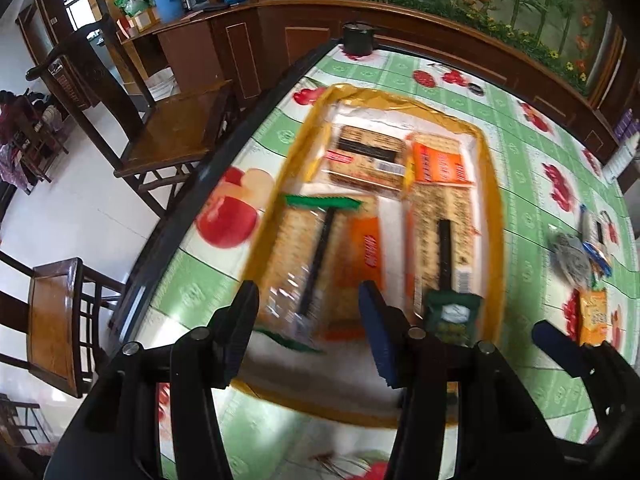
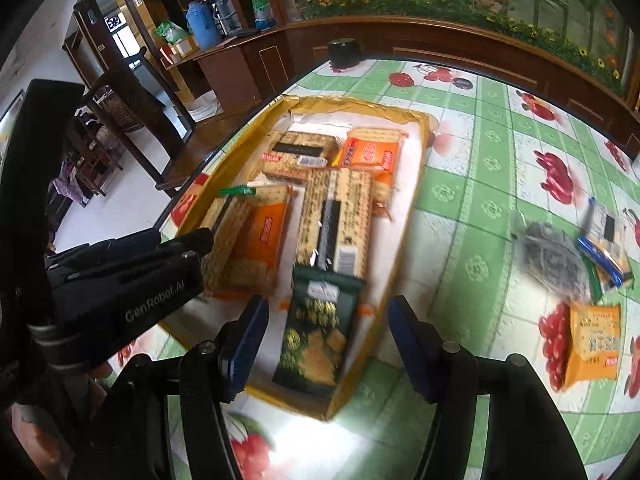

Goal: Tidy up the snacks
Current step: 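Lower both packs into the white tray and open both tools, then withdraw both tools from the tray toward the remaining snacks on the table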

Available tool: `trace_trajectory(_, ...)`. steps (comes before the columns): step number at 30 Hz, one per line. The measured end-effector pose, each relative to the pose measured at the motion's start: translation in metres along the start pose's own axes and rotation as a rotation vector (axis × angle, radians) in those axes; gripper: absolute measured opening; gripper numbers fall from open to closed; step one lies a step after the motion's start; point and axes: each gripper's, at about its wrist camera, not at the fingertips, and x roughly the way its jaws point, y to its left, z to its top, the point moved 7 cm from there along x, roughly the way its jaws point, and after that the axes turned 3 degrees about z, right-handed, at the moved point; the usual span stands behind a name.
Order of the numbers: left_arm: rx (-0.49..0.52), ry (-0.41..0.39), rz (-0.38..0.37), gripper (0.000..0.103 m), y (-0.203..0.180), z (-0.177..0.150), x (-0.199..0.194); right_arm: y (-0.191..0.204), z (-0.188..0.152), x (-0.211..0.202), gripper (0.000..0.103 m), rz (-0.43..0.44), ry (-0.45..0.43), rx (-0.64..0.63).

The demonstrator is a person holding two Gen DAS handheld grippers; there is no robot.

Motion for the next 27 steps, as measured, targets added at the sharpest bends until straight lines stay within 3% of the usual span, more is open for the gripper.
trace_trajectory(12, 0.095, 0.022, -0.121, 0.051, -0.092, -0.062, -0.039, -0.047, -0.063, -0.055, 0.064, 0.017, 0.011, 0.027)
trace_trajectory(19, 0.170, 0.062, -0.143, 0.050, -0.150, -0.090, -0.042, -0.114, -0.108, -0.085, 0.065, -0.011, 0.021, 0.130)
trace_trajectory(27, 0.180, 0.106, -0.149, 0.050, -0.197, -0.091, -0.029, -0.211, -0.143, -0.107, 0.066, -0.088, 0.021, 0.280)
